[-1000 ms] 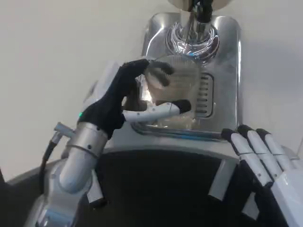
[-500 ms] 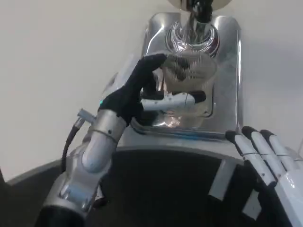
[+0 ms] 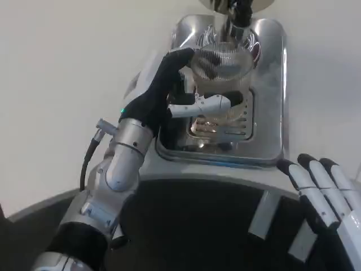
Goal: Grasp the cup under the faucet to collect the drink, then remove the cup.
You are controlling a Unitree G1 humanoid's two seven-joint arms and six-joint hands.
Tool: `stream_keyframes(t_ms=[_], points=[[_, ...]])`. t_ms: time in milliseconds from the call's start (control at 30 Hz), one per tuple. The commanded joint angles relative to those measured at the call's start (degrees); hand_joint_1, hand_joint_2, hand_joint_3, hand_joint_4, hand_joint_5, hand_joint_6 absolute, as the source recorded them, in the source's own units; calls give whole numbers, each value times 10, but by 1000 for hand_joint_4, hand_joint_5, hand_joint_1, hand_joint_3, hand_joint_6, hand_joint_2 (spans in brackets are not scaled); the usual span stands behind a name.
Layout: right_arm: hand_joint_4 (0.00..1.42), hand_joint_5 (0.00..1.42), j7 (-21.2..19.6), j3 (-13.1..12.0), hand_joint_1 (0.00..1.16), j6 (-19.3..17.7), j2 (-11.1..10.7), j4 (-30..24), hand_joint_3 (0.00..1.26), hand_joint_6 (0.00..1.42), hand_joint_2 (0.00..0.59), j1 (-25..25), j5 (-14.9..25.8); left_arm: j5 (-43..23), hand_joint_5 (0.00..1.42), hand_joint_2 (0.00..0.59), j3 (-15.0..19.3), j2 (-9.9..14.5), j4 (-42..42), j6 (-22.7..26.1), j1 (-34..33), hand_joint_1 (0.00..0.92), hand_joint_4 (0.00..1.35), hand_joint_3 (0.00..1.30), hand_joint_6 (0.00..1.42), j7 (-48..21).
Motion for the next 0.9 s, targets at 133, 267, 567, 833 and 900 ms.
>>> stream_keyframes(t_ms=[133,267,567,833,900], points=[[32,15,11,-3,833,4,37,-6,95,95,316,0,5,12,747,72,-14,7,-1,-7,6,447,382,392,853,8],[32,15,21,3,833,13,35,-6,95,95,318,-11,3,8,457,66,-19,14,-20,-10,17,408,97,156,444,-14],[32,15,28,-12,862,28,22,-6,92,95,317,-24,14,1,437,64,-17,19,-54,-2,38,363,69,133,396,-26],[22,15,44,-28,840,38,13,-6,86,95,312,-41,32,-38,319,44,11,19,-141,25,101,189,5,62,210,-39],[22,15,49,-26,836,46,11,-6,84,95,311,-41,36,-56,275,44,23,13,-169,40,124,169,0,38,168,-43]])
